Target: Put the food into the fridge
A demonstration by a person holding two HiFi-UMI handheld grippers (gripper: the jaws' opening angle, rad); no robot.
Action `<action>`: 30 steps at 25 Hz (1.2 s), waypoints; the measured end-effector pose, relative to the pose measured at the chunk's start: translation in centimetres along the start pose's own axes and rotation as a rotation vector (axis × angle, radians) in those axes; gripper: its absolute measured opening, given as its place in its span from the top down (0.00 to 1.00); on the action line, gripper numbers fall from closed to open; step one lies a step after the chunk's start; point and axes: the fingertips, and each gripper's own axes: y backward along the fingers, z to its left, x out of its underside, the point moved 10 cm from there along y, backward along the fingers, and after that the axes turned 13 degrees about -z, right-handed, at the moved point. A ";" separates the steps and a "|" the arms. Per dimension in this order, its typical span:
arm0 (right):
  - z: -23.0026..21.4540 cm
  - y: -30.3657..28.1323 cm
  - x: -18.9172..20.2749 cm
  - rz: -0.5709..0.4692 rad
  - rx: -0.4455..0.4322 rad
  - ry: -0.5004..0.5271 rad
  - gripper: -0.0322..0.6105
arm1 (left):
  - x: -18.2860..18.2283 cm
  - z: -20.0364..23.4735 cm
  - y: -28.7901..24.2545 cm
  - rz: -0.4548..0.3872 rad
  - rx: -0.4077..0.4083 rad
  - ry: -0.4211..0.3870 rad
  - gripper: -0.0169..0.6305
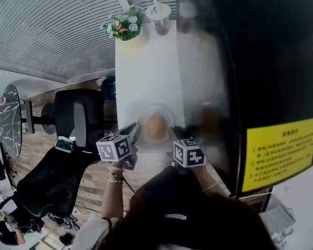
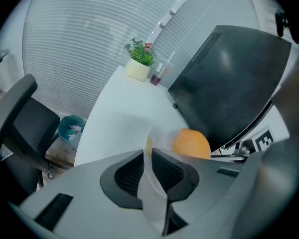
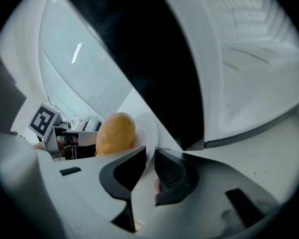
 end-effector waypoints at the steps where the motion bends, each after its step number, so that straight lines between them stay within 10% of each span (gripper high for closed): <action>1: 0.0 0.0 0.1 0.000 0.001 0.002 0.86 | 0.1 0.0 0.0 -0.001 -0.001 0.002 0.89; 30: 1.2 3.3 0.5 -0.064 -0.051 0.088 0.88 | 1.9 -1.6 4.4 -0.128 -0.007 0.054 0.90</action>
